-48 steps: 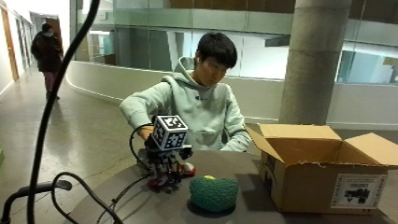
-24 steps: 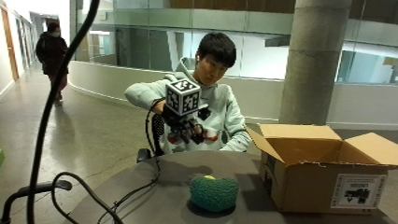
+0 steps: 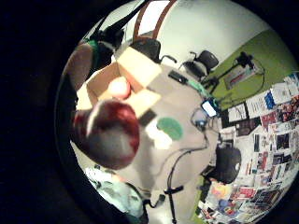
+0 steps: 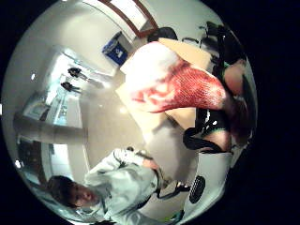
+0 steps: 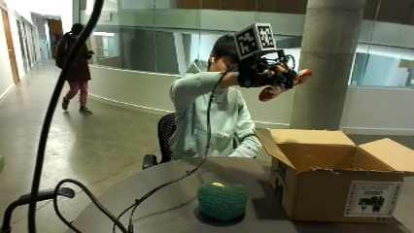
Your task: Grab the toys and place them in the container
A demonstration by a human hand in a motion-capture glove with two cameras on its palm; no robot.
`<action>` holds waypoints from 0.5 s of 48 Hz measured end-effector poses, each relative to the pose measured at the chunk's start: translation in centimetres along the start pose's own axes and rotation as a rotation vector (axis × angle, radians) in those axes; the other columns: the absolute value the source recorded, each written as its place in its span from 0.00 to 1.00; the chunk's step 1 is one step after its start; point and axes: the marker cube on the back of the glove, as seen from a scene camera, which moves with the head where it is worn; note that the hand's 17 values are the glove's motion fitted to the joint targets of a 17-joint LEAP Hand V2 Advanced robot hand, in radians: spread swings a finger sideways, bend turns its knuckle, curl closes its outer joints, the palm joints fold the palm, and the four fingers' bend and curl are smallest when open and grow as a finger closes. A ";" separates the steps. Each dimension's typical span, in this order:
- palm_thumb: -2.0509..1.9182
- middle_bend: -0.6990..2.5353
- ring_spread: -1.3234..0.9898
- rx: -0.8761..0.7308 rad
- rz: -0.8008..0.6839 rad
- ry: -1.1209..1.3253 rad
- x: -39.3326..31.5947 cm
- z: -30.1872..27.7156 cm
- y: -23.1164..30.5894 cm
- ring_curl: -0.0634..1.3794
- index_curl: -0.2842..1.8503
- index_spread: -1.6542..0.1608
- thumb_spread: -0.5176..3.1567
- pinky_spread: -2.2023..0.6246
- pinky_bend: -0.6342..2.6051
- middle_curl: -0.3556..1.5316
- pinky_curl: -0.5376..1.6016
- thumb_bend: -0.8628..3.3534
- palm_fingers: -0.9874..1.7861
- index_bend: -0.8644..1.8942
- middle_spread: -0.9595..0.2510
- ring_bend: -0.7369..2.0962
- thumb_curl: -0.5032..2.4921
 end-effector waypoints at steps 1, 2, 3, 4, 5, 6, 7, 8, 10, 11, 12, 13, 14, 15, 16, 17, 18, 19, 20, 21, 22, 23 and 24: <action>0.69 0.38 0.43 0.025 0.000 0.002 -0.4 0.3 -0.9 0.20 0.44 0.80 0.49 0.74 0.33 0.44 0.41 0.23 0.50 0.64 0.54 0.41 0.36; 0.69 0.38 0.43 0.046 0.002 0.005 -0.6 0.8 -1.8 0.20 0.44 0.80 0.49 0.74 0.34 0.44 0.42 0.23 0.50 0.64 0.53 0.41 0.36; 0.69 0.38 0.42 0.061 0.004 0.006 -0.8 1.4 -2.7 0.20 0.44 0.80 0.50 0.74 0.34 0.45 0.42 0.23 0.50 0.64 0.53 0.41 0.36; 0.69 0.38 0.42 0.068 0.008 0.005 -1.0 2.0 -3.5 0.20 0.44 0.80 0.50 0.74 0.34 0.45 0.42 0.23 0.50 0.63 0.53 0.42 0.36; 0.69 0.38 0.42 0.062 0.017 0.001 -1.2 2.6 -4.1 0.21 0.44 0.80 0.51 0.74 0.34 0.45 0.42 0.23 0.50 0.63 0.53 0.42 0.35; 0.69 0.38 0.42 0.045 0.030 -0.006 -1.6 3.3 -4.5 0.21 0.44 0.80 0.51 0.74 0.35 0.45 0.42 0.23 0.49 0.63 0.54 0.42 0.35; 0.68 0.36 0.43 0.013 0.045 -0.012 -1.9 4.1 -4.8 0.21 0.44 0.79 0.52 0.74 0.36 0.44 0.43 0.23 0.46 0.62 0.55 0.41 0.35; 0.67 0.33 0.44 -0.032 0.060 -0.019 -2.2 4.9 -5.0 0.21 0.44 0.79 0.52 0.74 0.37 0.43 0.44 0.22 0.41 0.61 0.57 0.40 0.34; 0.63 0.29 0.47 -0.138 0.089 -0.033 -2.8 6.5 -5.2 0.23 0.42 0.79 0.51 0.75 0.42 0.42 0.47 0.20 0.26 0.51 0.64 0.39 0.32; 0.62 0.28 0.48 -0.182 0.100 -0.039 -3.2 7.1 -5.1 0.22 0.41 0.79 0.51 0.76 0.43 0.41 0.46 0.19 0.26 0.48 0.66 0.39 0.32; 0.61 0.26 0.49 -0.213 0.106 -0.043 -3.5 7.6 -5.0 0.21 0.39 0.79 0.50 0.76 0.44 0.40 0.46 0.19 0.23 0.45 0.69 0.38 0.31; 0.60 0.26 0.50 -0.232 0.108 -0.045 -3.7 8.0 -4.9 0.21 0.38 0.79 0.50 0.76 0.44 0.39 0.46 0.19 0.23 0.41 0.70 0.38 0.31; 0.60 0.25 0.51 -0.243 0.106 -0.045 -3.9 8.3 -4.8 0.21 0.37 0.79 0.49 0.77 0.44 0.39 0.46 0.19 0.23 0.40 0.72 0.37 0.31; 0.59 0.25 0.52 -0.250 0.102 -0.043 -4.0 8.5 -4.6 0.20 0.36 0.79 0.49 0.77 0.44 0.38 0.46 0.19 0.23 0.38 0.73 0.36 0.31; 0.59 0.25 0.52 -0.255 0.098 -0.040 -4.1 8.7 -4.5 0.20 0.35 0.79 0.49 0.77 0.44 0.38 0.46 0.19 0.23 0.37 0.74 0.36 0.30; 0.58 0.24 0.53 -0.258 0.094 -0.035 -4.1 8.9 -4.4 0.20 0.34 0.79 0.49 0.77 0.44 0.37 0.46 0.19 0.24 0.36 0.75 0.35 0.30; 0.58 0.24 0.53 -0.260 0.090 -0.029 -4.0 9.0 -4.2 0.19 0.33 0.78 0.48 0.78 0.43 0.37 0.45 0.19 0.24 0.36 0.75 0.35 0.30; 0.58 0.24 0.53 -0.261 0.087 -0.023 -3.8 9.0 -4.1 0.19 0.32 0.78 0.48 0.78 0.43 0.36 0.45 0.19 0.24 0.36 0.76 0.34 0.30; 0.57 0.24 0.54 -0.262 0.085 -0.016 -3.7 9.0 -3.9 0.19 0.31 0.78 0.48 0.78 0.43 0.36 0.45 0.19 0.25 0.35 0.77 0.34 0.30; 0.57 0.24 0.54 -0.264 0.084 -0.008 -3.4 9.0 -3.6 0.19 0.31 0.78 0.48 0.78 0.43 0.35 0.45 0.19 0.25 0.35 0.77 0.33 0.29; 0.57 0.24 0.54 -0.266 0.084 -0.002 -3.2 8.9 -3.3 0.19 0.31 0.78 0.48 0.78 0.43 0.35 0.45 0.19 0.25 0.36 0.78 0.33 0.29; 0.56 0.24 0.55 -0.266 0.084 0.003 -2.9 8.8 -2.9 0.19 0.31 0.78 0.48 0.78 0.43 0.35 0.45 0.20 0.25 0.36 0.78 0.33 0.29; 0.56 0.24 0.55 -0.266 0.082 0.007 -2.6 8.6 -2.5 0.19 0.30 0.78 0.48 0.78 0.42 0.34 0.45 0.20 0.26 0.36 0.79 0.32 0.29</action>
